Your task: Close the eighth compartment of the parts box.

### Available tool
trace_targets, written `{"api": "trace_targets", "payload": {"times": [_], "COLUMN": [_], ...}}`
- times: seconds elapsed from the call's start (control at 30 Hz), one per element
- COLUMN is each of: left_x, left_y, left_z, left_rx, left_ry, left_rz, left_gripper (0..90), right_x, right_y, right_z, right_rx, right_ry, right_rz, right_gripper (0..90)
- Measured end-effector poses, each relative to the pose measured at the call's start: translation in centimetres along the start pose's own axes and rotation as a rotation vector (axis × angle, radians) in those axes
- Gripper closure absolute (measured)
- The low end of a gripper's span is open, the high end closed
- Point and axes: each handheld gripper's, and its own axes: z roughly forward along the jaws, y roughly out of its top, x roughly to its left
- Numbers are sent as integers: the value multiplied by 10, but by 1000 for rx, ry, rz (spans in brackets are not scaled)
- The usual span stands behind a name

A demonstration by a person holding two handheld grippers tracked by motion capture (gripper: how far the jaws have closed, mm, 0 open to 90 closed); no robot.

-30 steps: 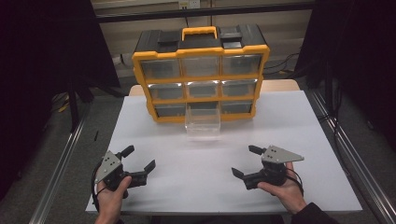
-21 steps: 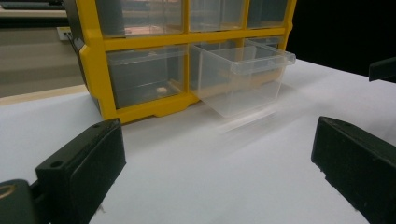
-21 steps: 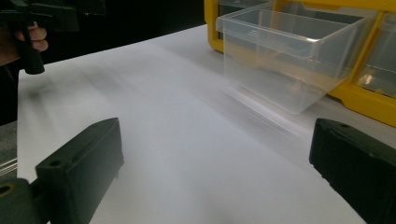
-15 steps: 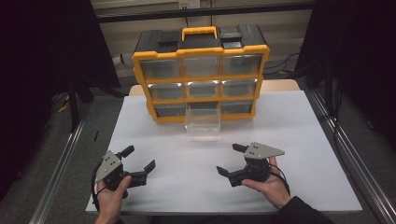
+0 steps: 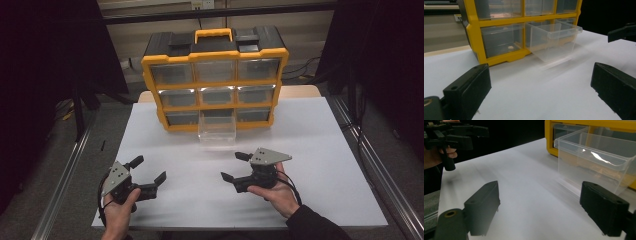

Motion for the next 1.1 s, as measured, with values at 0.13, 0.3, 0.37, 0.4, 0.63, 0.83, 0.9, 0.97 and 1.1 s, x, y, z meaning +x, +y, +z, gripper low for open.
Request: {"api": "trace_targets", "payload": {"times": [0.13, 0.3, 0.37, 0.4, 0.63, 0.83, 0.9, 0.97, 1.1], "left_x": [0, -1, -1, -1, -1, -1, -1, -1, 0], "left_y": [0, 0, 0, 0, 0, 0, 0, 0, 0], "left_z": [0, 0, 0, 0, 0, 0, 0, -1, 0], "left_rx": [7, 1, 2, 3, 4, 3, 1, 2, 1], "left_ry": [-5, -7, -5, -5, -9, -8, -6, -1, -1], "left_rz": [9, 13, 9, 10, 14, 8, 3, 2, 2], "left_gripper": [26, 26, 27, 26, 26, 26, 27, 27, 27], "right_x": [1, 2, 1, 1, -3, -5, -5, -4, -3], "right_y": [2, 3, 4, 5, 5, 5, 5, 5, 6], "right_z": [4, 8, 9, 11, 15, 17, 19, 21, 23], "right_rx": [14, 18, 18, 21, 51, 57, 55, 58, 62], "right_ry": [20, 17, 16, 21, 27, 36, 43, 45, 54], "right_rz": [4, 15, 19, 18, 52, 54, 65, 56, 41], "right_gripper": [237, 295, 330, 374, 503, 608, 665, 717, 807]}}
